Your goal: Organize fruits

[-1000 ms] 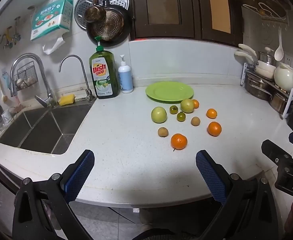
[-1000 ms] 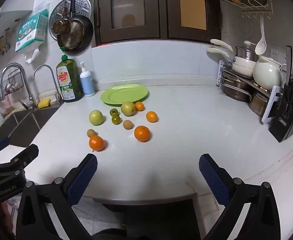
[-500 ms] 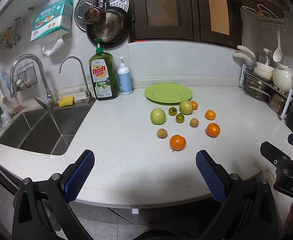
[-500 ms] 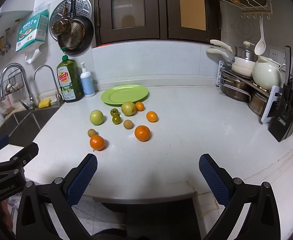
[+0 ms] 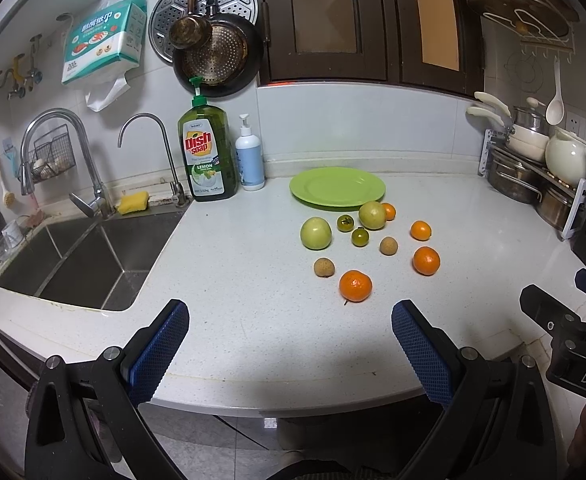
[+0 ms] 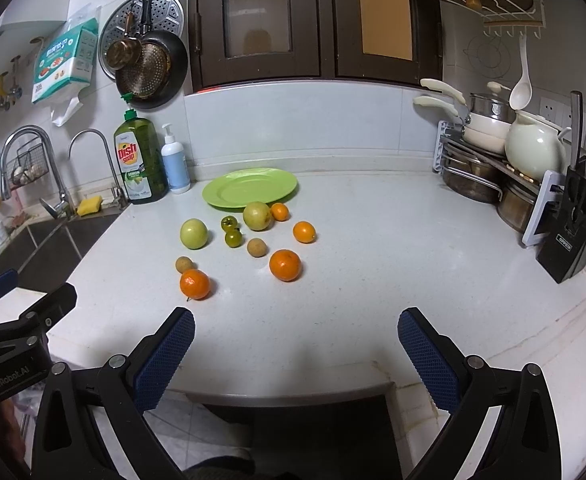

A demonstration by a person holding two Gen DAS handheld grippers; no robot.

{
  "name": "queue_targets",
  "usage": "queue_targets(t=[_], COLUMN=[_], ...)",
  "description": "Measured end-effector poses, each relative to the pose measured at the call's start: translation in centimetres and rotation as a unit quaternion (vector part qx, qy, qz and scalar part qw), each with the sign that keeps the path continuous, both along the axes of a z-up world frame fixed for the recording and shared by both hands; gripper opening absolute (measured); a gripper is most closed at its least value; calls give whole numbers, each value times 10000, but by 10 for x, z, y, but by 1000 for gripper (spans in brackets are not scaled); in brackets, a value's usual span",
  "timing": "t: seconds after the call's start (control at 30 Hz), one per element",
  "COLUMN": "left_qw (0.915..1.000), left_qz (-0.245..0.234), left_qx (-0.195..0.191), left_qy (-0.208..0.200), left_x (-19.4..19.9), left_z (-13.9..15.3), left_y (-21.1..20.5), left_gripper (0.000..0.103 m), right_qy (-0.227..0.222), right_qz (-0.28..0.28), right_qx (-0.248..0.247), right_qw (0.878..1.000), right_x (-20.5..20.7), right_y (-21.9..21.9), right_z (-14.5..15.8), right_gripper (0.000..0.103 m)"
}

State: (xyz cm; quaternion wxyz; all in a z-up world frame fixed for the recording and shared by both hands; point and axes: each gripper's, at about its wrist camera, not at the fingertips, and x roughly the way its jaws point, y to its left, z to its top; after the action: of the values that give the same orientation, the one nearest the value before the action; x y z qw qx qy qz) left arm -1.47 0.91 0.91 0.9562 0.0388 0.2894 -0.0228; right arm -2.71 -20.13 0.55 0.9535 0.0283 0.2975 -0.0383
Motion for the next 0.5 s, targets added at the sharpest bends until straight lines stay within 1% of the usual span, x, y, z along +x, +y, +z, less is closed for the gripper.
queue_targets(t=[0.5], left_qw=[10000], left_qz=[13], left_qx=[25], left_qy=[13], left_x=[4], left_z=[2], left_y=[-1], left_gripper=[103], right_qy=[19], right_qz=[8], right_qx=[12], right_qw=[10000], right_x=[2], right_y=[0], right_z=[-1], right_gripper=[103])
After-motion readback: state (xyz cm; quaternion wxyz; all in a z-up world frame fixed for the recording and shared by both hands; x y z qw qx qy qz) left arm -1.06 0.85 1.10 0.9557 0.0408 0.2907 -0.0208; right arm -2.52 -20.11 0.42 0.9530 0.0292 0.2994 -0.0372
